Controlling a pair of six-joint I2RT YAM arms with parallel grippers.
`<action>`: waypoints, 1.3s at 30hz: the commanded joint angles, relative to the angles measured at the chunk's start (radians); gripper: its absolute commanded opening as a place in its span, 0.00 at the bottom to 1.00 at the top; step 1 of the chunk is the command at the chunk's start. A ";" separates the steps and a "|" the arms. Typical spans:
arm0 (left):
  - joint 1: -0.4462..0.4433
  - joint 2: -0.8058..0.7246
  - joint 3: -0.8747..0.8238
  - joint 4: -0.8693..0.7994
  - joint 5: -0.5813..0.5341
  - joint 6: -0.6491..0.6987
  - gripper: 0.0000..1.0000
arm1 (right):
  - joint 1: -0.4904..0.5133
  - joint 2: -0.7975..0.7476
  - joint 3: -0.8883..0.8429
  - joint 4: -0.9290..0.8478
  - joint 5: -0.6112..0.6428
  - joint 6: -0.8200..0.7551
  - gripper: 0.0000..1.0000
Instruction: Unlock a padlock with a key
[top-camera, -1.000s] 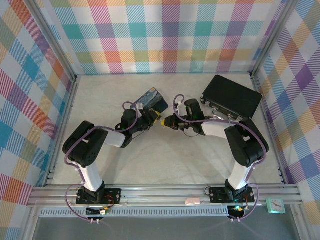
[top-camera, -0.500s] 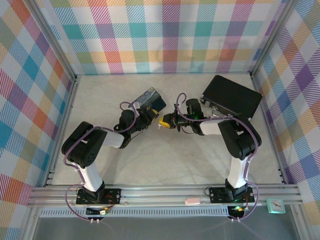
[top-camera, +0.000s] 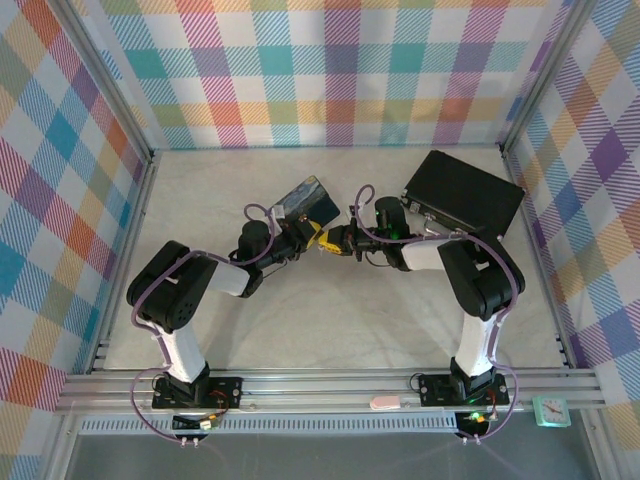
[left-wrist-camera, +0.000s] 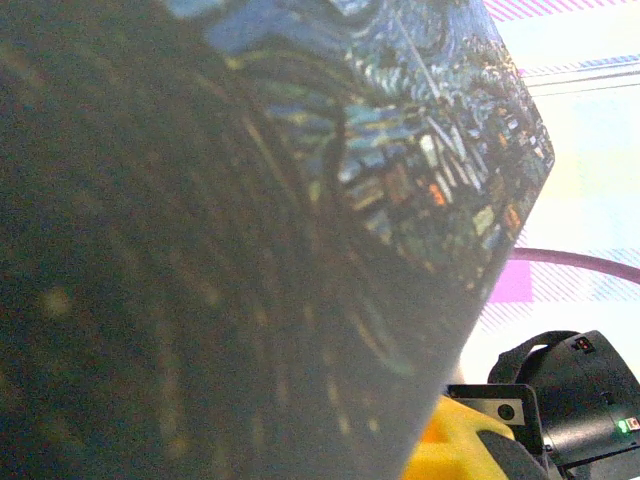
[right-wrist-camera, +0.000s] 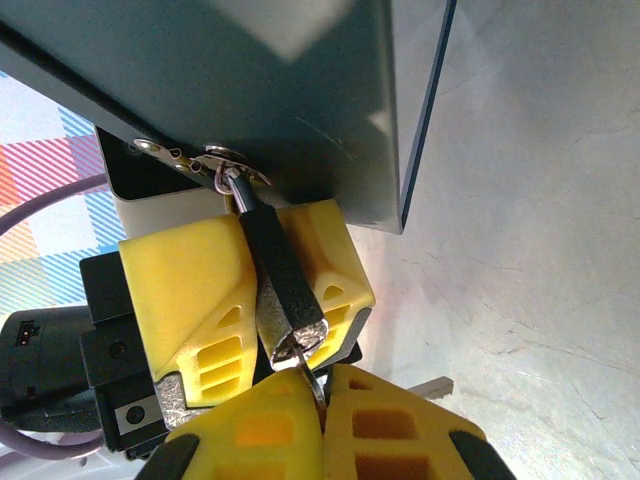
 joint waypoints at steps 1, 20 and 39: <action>-0.042 -0.016 -0.009 0.061 0.178 -0.006 0.00 | -0.025 -0.016 0.043 0.015 0.188 -0.019 0.00; -0.042 -0.034 0.060 -0.224 -0.174 0.087 0.00 | -0.008 -0.163 -0.158 0.087 0.381 0.022 0.35; -0.051 0.004 0.070 -0.112 -0.192 0.020 0.00 | 0.039 -0.119 -0.143 0.124 0.388 -0.137 0.34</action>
